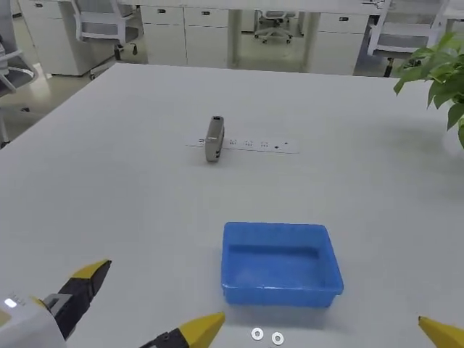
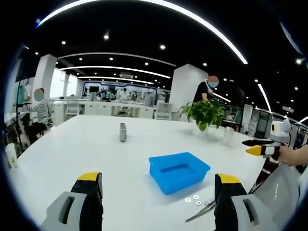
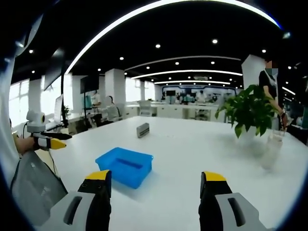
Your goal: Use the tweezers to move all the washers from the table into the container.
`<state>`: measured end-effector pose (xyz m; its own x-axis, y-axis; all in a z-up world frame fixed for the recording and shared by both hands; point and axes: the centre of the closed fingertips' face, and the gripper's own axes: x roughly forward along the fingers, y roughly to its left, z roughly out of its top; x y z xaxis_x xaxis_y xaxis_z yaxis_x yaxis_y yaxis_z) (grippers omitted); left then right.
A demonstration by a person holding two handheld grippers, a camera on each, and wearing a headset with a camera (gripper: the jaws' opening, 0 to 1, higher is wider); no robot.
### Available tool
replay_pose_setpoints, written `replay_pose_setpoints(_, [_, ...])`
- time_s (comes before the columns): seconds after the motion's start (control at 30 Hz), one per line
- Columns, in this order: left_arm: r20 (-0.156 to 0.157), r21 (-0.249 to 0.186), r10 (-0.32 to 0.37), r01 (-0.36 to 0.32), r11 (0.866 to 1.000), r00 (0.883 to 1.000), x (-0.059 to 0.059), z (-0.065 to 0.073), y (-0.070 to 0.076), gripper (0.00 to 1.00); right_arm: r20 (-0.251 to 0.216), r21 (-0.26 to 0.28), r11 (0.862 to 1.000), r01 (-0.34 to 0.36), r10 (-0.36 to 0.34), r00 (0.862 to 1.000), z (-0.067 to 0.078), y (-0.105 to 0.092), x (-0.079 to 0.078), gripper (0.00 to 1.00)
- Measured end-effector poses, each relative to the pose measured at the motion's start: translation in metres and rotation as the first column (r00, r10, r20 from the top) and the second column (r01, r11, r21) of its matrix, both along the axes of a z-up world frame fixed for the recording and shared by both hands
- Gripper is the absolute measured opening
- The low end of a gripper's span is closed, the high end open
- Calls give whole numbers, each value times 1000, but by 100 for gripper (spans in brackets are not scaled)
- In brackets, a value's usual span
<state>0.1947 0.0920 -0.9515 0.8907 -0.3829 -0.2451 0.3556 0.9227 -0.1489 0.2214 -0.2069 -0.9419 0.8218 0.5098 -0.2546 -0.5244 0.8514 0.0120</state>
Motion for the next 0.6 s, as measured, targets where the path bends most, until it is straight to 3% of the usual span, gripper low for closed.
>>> replay_pose_setpoints(0.6, [1, -2, 12, -12, 1000, 1000, 0, -1, 3, 99, -26, -27, 999, -24, 23, 999, -7, 3, -2, 72])
